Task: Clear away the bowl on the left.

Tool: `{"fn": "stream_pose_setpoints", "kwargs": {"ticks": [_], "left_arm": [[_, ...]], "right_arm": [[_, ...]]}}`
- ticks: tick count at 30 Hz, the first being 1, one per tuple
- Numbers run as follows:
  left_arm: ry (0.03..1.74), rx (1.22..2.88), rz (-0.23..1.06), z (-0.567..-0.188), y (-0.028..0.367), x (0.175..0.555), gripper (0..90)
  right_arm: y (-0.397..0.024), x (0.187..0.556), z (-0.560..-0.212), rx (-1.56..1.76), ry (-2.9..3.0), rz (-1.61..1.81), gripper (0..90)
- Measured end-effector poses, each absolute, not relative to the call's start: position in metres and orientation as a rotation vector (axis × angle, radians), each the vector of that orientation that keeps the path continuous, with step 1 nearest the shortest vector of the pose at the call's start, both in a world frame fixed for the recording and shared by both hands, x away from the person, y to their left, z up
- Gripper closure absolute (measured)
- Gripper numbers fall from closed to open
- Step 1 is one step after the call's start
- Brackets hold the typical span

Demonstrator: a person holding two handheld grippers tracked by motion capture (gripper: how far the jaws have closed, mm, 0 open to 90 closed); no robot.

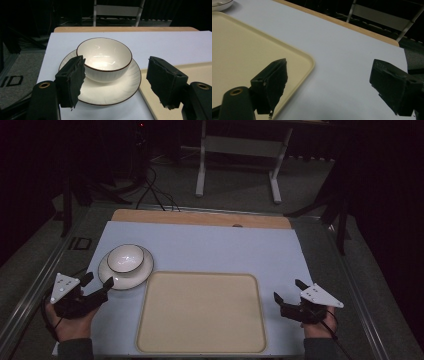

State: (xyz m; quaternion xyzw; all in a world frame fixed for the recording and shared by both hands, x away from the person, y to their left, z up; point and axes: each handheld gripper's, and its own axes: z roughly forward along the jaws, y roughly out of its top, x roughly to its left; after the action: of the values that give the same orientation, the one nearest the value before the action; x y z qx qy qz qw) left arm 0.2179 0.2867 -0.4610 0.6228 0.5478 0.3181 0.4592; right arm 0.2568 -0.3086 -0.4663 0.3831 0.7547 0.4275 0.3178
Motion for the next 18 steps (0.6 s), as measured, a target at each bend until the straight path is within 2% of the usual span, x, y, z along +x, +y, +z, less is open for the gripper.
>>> {"fn": "stream_pose_setpoints", "kwargs": {"ticks": [18], "left_arm": [[1.386, 1.534, 0.763, -0.458, 0.285, 0.229, 35.5]], "right_arm": [[-0.306, 0.256, -0.466, 0.970, 1.982, 1.124, 15.9]]}}
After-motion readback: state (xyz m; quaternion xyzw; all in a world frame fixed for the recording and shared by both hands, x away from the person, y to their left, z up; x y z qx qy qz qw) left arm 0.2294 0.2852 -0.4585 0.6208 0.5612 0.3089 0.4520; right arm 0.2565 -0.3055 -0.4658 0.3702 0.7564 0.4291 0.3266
